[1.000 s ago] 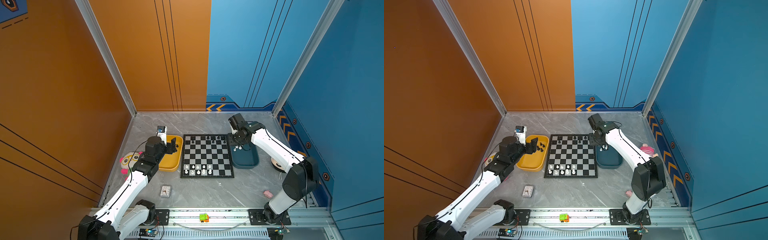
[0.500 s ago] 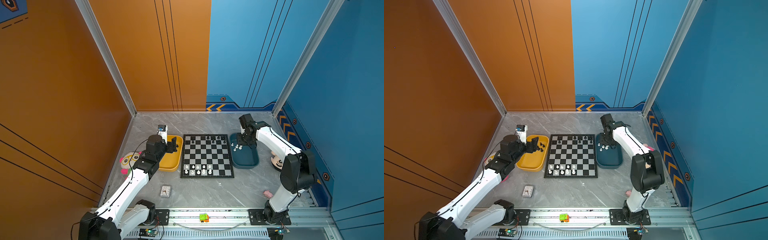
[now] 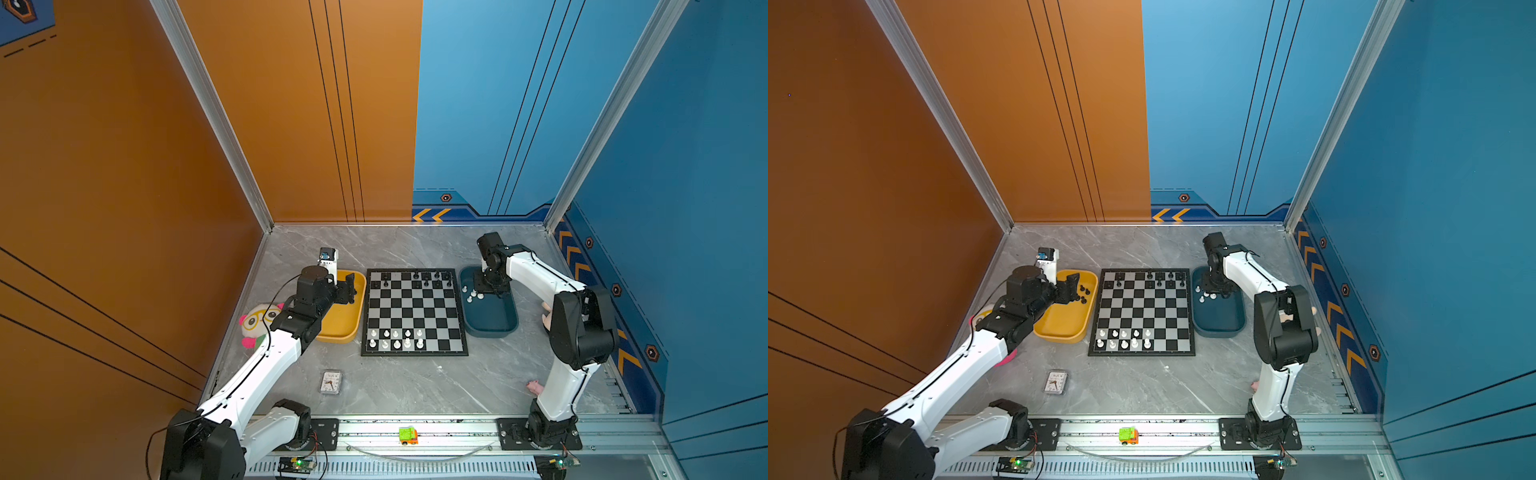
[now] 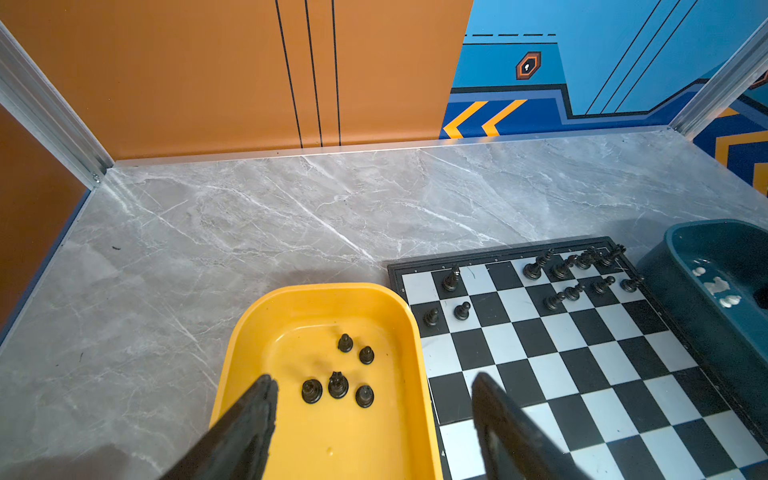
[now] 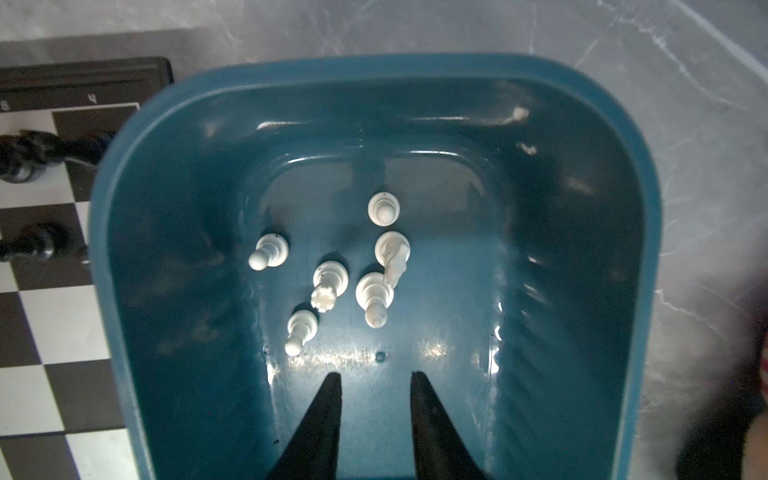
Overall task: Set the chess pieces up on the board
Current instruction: 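Move the right gripper back over the teal tray, then lower the right gripper into the teal tray while the left nears the yellow tray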
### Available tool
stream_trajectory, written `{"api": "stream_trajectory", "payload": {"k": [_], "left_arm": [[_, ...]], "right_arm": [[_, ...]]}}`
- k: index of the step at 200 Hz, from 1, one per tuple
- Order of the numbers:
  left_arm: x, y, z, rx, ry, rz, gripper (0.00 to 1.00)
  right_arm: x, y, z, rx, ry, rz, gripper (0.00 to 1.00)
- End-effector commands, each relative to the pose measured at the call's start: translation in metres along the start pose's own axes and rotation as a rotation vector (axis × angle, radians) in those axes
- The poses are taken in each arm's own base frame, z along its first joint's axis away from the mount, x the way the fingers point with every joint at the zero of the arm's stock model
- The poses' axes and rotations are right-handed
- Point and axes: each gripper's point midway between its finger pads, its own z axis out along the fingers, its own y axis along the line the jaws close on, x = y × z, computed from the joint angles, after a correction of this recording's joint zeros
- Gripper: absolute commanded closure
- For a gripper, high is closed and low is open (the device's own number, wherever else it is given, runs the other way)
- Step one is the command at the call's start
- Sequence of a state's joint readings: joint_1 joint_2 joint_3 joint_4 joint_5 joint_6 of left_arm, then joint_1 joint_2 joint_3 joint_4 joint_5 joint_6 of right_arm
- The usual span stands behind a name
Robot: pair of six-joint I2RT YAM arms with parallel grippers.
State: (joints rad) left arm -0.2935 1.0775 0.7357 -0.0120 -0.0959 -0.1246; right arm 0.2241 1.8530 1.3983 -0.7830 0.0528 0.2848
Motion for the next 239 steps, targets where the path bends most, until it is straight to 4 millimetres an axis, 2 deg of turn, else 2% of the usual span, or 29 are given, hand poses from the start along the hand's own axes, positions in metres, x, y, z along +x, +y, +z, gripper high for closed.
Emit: {"api": "stream_trajectory", "payload": {"k": [1, 72, 76, 97, 102, 106, 129, 151, 191, 239], "left_arm": [[-0.015, 0.000, -0.003, 0.008, -0.025, -0.009, 0.25], [-0.012, 0.007, 0.002, -0.041, 0.082, 0.006, 0.25], [-0.005, 0.009, 0.001, -0.054, 0.124, 0.010, 0.25], [0.002, 0.023, -0.005, -0.128, 0.252, 0.021, 0.27], [0.010, 0.029, -0.006, -0.152, 0.297, 0.019, 0.28], [0.002, 0.031, -0.009, -0.167, 0.302, 0.011, 0.29], [0.021, 0.048, -0.010, -0.194, 0.455, -0.088, 0.33], [0.041, 0.050, -0.005, -0.163, 0.561, -0.185, 0.39], [0.063, 0.047, 0.011, -0.137, 0.669, -0.229, 0.40], [0.084, 0.055, 0.034, -0.162, 0.759, -0.258, 0.48]], "right_arm": [[-0.006, 0.001, -0.001, -0.011, -0.013, -0.002, 0.68], [-0.012, 0.007, -0.022, -0.047, -0.054, 0.015, 0.68], [-0.012, 0.007, -0.025, -0.049, -0.058, 0.016, 0.68], [-0.011, 0.009, -0.034, -0.057, -0.077, 0.021, 0.68], [-0.010, 0.009, -0.035, -0.058, -0.078, 0.022, 0.68], [-0.010, 0.009, -0.036, -0.058, -0.079, 0.022, 0.68], [-0.007, 0.012, -0.042, -0.066, -0.090, 0.023, 0.68], [-0.007, 0.015, -0.047, -0.072, -0.104, 0.018, 0.68], [-0.006, 0.017, -0.055, -0.093, -0.125, 0.018, 0.68], [0.000, 0.014, -0.051, -0.088, -0.124, 0.030, 0.68]]}}
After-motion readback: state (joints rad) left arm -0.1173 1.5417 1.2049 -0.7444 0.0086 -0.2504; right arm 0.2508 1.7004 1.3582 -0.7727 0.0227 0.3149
